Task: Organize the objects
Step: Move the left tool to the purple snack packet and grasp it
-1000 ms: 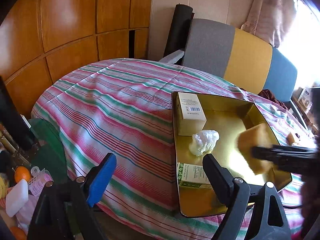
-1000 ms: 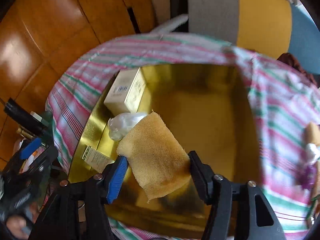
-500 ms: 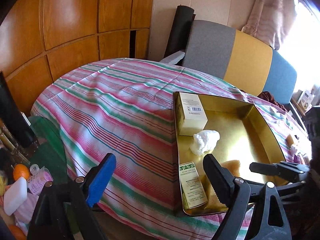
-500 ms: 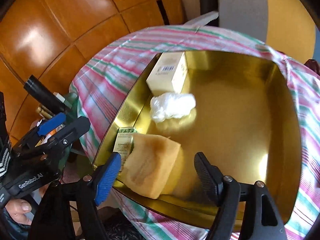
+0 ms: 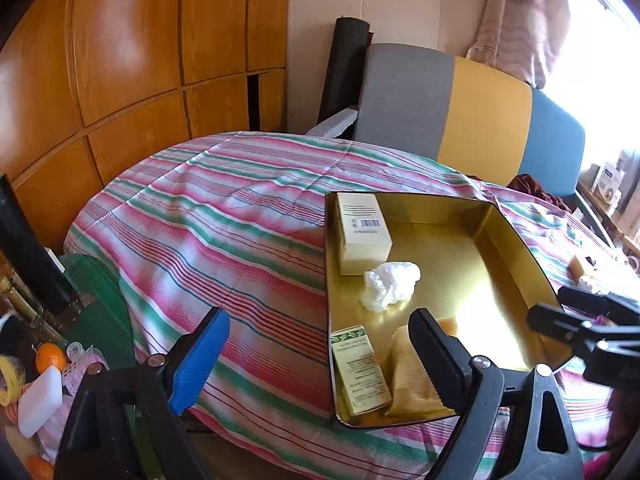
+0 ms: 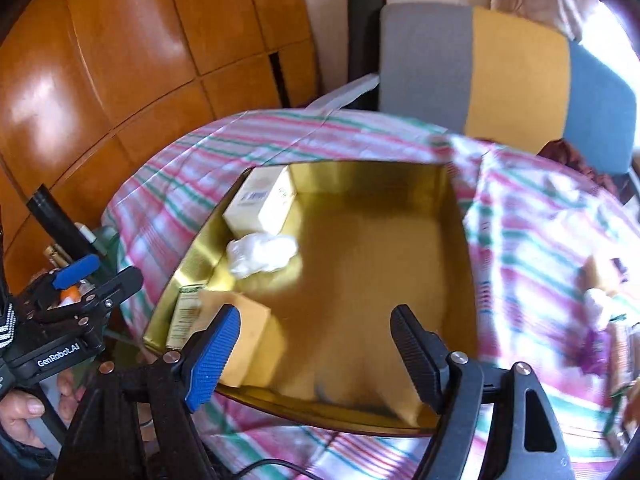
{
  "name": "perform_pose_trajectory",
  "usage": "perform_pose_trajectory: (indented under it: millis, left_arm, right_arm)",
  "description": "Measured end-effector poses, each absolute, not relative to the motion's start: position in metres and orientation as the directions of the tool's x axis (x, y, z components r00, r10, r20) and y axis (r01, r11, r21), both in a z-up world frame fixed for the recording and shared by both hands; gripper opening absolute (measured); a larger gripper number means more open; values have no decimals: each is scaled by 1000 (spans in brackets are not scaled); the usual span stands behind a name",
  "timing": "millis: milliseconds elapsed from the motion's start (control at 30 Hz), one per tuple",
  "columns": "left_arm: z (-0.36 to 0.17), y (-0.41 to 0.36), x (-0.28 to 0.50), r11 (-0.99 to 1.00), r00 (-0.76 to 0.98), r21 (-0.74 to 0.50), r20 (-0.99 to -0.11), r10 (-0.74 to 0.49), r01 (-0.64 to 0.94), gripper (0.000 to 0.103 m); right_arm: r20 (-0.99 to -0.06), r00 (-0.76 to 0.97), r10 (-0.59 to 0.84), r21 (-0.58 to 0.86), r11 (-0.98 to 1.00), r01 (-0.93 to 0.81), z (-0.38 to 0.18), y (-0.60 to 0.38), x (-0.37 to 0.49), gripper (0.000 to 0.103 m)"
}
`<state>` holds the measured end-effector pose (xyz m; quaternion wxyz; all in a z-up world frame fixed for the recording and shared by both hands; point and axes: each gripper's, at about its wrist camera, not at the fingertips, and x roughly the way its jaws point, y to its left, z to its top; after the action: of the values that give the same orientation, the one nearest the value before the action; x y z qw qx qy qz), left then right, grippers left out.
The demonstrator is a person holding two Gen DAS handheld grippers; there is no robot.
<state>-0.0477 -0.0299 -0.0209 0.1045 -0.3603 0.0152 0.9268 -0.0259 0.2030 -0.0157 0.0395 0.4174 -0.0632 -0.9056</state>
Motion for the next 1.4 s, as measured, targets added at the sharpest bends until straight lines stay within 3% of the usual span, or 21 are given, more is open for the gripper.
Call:
perform_pose_trajectory:
  millis: [367,800,1067,1400]
  left_arm:
    - [-13,7,-41,-952,-711,-3,-664,232,-307,93]
    - [8,84,-36,-880,-681,21,-643,351,-474,93]
    - [16,160,-27,-797,-616,39,-656,435,-603,93]
    - [12,273,-33,-685,-448,-33,-733,512,-728,93]
  right_arm:
    - [-744,-668,37,63,-990,-125,0,273,4,82]
    - [-758,-540,367,-49,-856,-515,-7,443,72,82]
    - [-757,-516,400,135,-678,-723,-29,522,120,82]
    - [-760,-520,390,229,-588,-776,-31,541,138,82]
